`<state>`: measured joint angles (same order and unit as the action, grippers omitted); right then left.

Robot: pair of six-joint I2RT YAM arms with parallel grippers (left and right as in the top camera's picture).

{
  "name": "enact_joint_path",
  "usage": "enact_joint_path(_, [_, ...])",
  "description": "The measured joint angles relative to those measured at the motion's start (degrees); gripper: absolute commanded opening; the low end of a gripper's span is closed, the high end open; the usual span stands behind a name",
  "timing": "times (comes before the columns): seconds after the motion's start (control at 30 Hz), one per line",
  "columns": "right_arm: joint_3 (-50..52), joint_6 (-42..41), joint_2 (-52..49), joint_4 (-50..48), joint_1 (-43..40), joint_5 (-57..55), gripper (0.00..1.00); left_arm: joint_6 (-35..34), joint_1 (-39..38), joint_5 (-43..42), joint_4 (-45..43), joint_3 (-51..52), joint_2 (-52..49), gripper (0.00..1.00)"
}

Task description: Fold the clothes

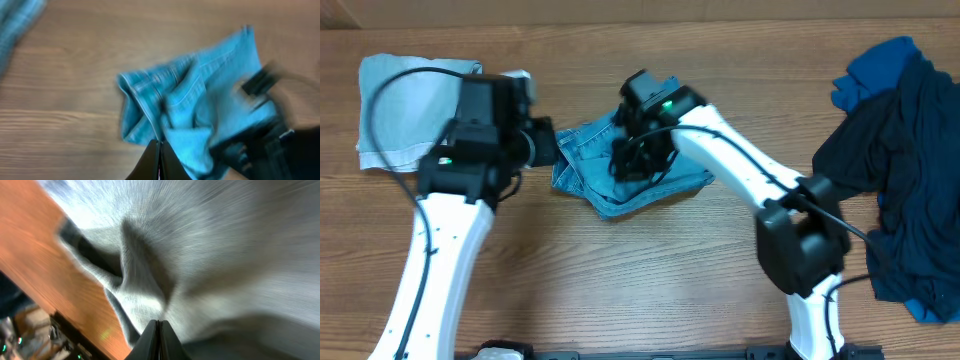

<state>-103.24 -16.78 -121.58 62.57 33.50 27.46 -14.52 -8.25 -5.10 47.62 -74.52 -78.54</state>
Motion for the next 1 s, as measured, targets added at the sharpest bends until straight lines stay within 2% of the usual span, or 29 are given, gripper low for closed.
enact_joint_path(0.13, [-1.14,0.2,9.97,9.35,-3.69,-5.88,0.04,7.02,-9.84,-2.97,-8.85,7.48,-5.75,0.04])
enact_joint_path(0.23, [1.57,-0.59,11.23,9.79,-2.62,-7.17,0.04,10.27,-14.75,-2.64,-13.03,7.54,-11.04,0.04])
enact_joint_path(0.33, [6.78,-1.2,10.6,9.53,-2.32,-7.69,0.04,11.19,-14.91,-2.38,-17.62,7.65,-20.48,0.04])
enact_joint_path(0.43, [9.38,-2.32,10.49,7.91,-1.79,-8.15,0.04,11.74,-14.91,-1.95,-23.23,7.69,-25.53,0.04])
enact_joint_path(0.57, [12.35,-6.78,10.45,-0.5,0.44,-8.22,0.04,11.76,-14.86,0.07,-25.4,7.69,-26.75,0.04])
enact_joint_path(0.67, [16.46,-14.36,10.4,-9.55,2.43,-8.15,0.04,11.74,-13.16,0.61,-26.43,7.69,-26.82,0.04])
enact_joint_path(0.83, [17.49,-20.94,10.4,-11.17,2.54,-8.9,0.04,11.54,-9.38,-0.81,-26.38,7.69,-26.82,0.04])
enact_joint_path(1.0, [17.66,-26.43,10.4,-18.14,2.54,-10.75,0.04,10.01,-7.34,-5.73,-26.43,7.69,-26.82,0.04])
